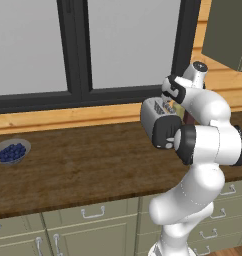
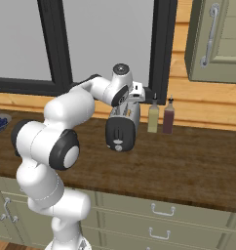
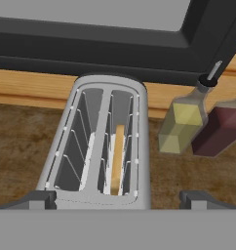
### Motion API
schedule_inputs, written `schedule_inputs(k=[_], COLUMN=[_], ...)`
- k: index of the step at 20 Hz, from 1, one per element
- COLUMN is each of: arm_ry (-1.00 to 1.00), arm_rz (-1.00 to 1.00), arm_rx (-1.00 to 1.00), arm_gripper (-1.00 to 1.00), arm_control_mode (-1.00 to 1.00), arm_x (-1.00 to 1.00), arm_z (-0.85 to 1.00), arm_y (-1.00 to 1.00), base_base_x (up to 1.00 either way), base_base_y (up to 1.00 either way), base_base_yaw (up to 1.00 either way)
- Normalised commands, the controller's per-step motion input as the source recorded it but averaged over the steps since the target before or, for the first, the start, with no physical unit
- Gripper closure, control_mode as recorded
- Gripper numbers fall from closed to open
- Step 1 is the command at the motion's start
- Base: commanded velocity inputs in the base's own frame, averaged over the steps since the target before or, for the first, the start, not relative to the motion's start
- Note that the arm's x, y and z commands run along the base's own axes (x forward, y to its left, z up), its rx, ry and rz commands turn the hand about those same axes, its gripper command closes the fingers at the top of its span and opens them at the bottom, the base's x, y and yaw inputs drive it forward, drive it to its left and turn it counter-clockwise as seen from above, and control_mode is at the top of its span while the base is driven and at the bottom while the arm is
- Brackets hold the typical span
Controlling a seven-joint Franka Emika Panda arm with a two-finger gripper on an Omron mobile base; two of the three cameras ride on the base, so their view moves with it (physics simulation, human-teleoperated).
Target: Start the toaster. Once the lever pops up, take the bread to the plate on the dining counter.
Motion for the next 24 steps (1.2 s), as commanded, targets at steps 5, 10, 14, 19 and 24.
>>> schedule_inputs(k=[5, 10, 14, 19, 24], arm_ry=[0.00, 0.00, 0.00, 0.00, 0.00], arm_rz=[0.00, 0.00, 0.00, 0.00, 0.00], arm_rx=[0.00, 0.00, 0.00, 0.00, 0.00], arm_gripper=[-1.00, -1.00, -1.00, -1.00, -1.00], arm_control_mode=[-1.00, -1.00, -1.00, -1.00, -1.00], arm_x=[0.00, 0.00, 0.00, 0.00, 0.00], arm_z=[0.00, 0.00, 0.00, 0.00, 0.00], arm_y=[0.00, 0.00, 0.00, 0.00, 0.00], base_base_x=[0.00, 0.00, 0.00, 0.00, 0.00], base_base_y=[0.00, 0.00, 0.00, 0.00, 0.00], base_base_yaw=[0.00, 0.00, 0.00, 0.00, 0.00])
